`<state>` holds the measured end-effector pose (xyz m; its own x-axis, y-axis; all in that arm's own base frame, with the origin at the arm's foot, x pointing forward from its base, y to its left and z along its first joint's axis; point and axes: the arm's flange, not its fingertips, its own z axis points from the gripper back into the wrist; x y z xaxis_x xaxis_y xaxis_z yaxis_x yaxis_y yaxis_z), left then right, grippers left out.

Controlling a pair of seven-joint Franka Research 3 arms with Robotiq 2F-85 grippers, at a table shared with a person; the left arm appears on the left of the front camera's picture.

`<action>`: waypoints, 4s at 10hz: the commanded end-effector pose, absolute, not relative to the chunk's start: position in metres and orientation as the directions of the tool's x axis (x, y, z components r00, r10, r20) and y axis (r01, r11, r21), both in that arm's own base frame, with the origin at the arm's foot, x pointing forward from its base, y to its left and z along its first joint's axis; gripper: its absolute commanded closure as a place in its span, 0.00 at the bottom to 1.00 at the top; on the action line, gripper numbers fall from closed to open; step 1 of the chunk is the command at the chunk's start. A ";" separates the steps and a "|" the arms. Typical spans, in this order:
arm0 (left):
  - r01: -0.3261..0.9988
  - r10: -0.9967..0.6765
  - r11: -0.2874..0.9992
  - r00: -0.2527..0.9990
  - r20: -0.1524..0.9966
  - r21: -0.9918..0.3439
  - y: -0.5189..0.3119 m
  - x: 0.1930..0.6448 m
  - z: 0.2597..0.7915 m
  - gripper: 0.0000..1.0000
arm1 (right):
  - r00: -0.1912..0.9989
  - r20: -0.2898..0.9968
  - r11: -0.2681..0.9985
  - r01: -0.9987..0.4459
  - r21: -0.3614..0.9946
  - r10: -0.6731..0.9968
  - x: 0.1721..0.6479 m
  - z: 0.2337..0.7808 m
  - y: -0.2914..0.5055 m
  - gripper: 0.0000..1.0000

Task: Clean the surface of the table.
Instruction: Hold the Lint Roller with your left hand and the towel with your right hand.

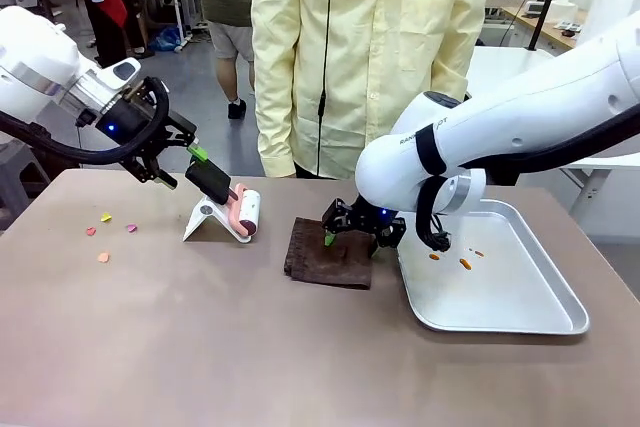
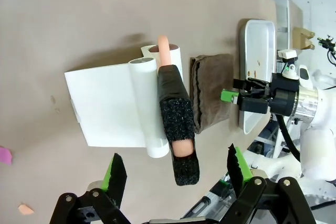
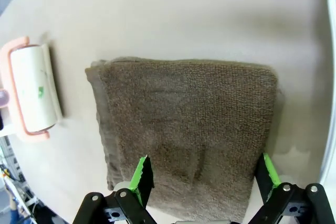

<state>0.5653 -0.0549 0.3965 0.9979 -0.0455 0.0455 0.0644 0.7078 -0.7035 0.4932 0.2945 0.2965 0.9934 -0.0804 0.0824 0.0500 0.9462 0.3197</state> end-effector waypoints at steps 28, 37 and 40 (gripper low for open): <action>0.139 0.072 0.385 0.981 0.180 -0.912 -0.031 0.523 0.452 1.00 | 0.996 -0.017 0.522 0.059 0.851 -0.086 0.441 0.365 0.182 1.00; 0.009 0.063 0.361 0.997 0.034 -0.933 0.192 0.356 0.502 1.00 | 0.907 0.220 0.237 -0.139 0.962 -0.360 0.267 0.406 0.001 1.00; -0.042 0.220 0.350 0.975 0.039 -0.936 0.239 0.304 0.504 1.00 | 0.850 0.174 0.177 -0.097 0.979 -0.498 0.232 0.396 -0.053 1.00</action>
<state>0.3068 0.2395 0.5107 0.9843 0.1727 0.0372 -0.0303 0.3727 -0.9274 0.3512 -0.0854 0.4466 0.8582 -0.4868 0.1625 -0.0747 0.1948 0.9780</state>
